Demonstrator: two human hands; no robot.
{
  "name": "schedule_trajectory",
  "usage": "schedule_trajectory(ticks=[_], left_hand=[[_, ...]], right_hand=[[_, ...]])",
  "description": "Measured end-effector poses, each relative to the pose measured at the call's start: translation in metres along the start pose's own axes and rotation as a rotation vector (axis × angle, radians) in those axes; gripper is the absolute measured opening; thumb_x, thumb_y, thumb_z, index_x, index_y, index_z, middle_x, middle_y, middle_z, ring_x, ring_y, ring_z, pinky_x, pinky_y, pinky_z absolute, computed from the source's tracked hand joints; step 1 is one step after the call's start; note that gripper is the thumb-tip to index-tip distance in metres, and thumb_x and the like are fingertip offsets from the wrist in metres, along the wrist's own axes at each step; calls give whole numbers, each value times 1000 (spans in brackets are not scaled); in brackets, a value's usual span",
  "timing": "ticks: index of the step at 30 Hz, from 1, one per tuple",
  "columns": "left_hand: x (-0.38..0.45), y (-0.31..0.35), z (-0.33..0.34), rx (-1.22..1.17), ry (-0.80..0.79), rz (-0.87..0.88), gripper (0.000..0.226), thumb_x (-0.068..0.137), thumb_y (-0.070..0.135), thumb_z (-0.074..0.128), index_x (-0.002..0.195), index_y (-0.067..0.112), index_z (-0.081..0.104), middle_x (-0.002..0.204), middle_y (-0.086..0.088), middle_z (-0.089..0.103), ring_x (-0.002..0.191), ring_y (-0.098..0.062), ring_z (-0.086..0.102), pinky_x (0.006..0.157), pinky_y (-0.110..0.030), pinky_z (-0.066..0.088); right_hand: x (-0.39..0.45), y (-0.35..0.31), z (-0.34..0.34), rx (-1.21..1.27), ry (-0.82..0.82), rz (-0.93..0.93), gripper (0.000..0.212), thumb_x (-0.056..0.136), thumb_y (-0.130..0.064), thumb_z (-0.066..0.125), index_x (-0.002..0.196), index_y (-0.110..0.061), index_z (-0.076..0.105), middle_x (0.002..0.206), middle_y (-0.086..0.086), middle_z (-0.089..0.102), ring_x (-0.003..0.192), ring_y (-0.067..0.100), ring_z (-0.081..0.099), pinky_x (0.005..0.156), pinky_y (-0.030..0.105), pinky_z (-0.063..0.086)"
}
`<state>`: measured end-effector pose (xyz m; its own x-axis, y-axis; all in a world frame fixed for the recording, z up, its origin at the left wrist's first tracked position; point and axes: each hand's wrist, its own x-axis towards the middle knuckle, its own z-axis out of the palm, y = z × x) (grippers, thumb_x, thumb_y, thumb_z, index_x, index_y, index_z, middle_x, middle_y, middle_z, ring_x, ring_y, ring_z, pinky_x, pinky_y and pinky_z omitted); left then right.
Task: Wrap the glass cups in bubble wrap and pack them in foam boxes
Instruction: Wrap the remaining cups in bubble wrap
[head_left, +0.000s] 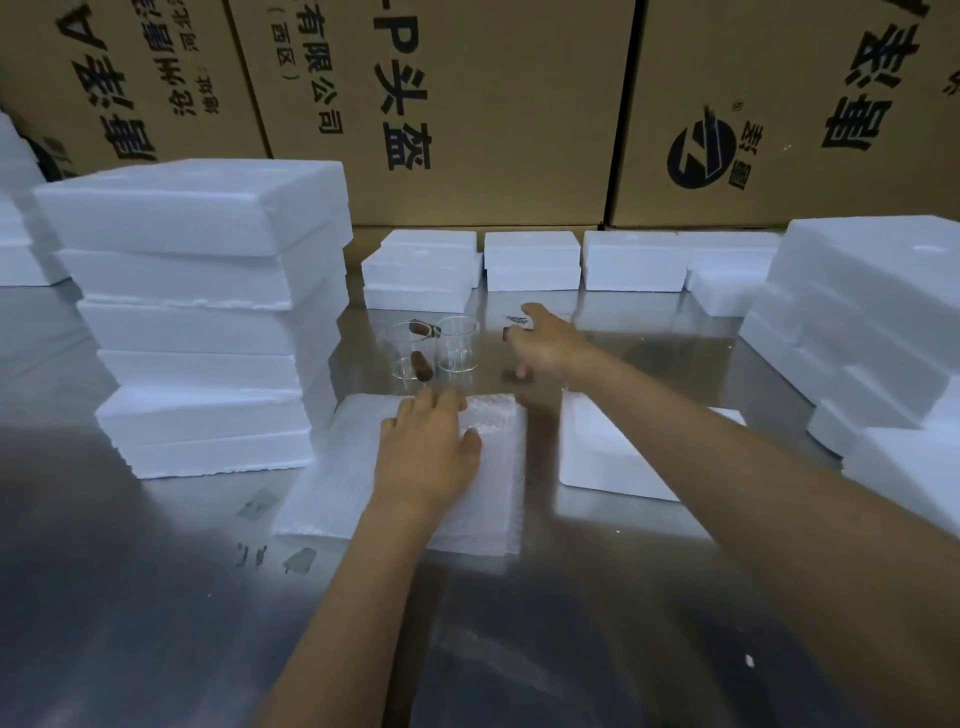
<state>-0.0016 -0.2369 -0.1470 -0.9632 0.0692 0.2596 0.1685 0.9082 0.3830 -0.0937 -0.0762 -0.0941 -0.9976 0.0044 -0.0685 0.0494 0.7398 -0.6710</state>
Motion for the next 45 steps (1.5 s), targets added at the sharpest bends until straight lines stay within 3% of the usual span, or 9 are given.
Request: schedule_trajectory(ticks=[6,14,17,20,24,30,35,38,45], left_hand=[[3,11,-1,-118,-216,-26,29,88,49,66,77,24,54,103,6,52,107,-21,51,97,-40,46],[6,7,-4,-246,-256,-41,26,93,32,67,80,10,68,90,0,64,91,-20,61,87,-34,52],[5,5,-8,-273,-278,-30,19,96,14,58,87,3,70,102,-6,71,95,-19,63,88,-32,52],[3,6,-15,-284,-262,-4,23,92,1,48,85,14,66,101,2,65,94,-13,58,84,-25,45],[4,7,-22,-349,-167,4,24,90,-1,48,85,16,65,90,9,63,83,-8,56,73,-24,45],[5,7,-36,-381,-138,29,18,98,5,49,93,12,65,88,14,58,81,1,50,66,-14,35],[0,5,-44,-431,-163,2,21,103,11,47,96,4,66,73,4,52,64,-7,44,51,-8,32],[-2,5,-53,-524,-145,-58,24,104,17,47,87,15,65,70,4,50,67,-12,45,60,-17,36],[-10,29,-63,-585,-127,100,26,104,22,47,81,20,59,71,5,50,61,2,44,59,-12,36]], right_hand=[[45,0,14,28,-5,174,53,100,-32,30,150,-13,29,82,14,70,56,22,56,60,27,46],[44,16,6,-86,146,168,11,94,-14,53,86,-7,55,70,7,52,59,20,49,47,25,35],[24,18,-7,-39,208,67,15,96,-15,47,90,-11,59,88,4,61,78,23,56,73,31,51],[-9,15,-19,139,319,-7,19,95,-11,38,93,-17,56,101,3,59,88,21,53,73,30,45],[-71,13,-32,486,319,-58,22,99,-12,37,92,-23,55,86,0,65,66,8,56,56,24,39],[-155,32,-16,1150,14,-190,16,106,-12,41,98,-17,54,71,4,59,52,12,40,46,22,32],[-169,40,-2,850,-133,-198,17,106,-18,44,95,-21,57,72,2,60,53,14,37,50,23,32],[-171,37,5,633,-108,-178,18,104,-22,47,93,-24,61,68,-3,61,49,7,40,46,16,33],[-170,31,16,651,-61,-71,17,102,-26,48,96,-26,63,65,-4,62,45,5,38,48,16,34]])
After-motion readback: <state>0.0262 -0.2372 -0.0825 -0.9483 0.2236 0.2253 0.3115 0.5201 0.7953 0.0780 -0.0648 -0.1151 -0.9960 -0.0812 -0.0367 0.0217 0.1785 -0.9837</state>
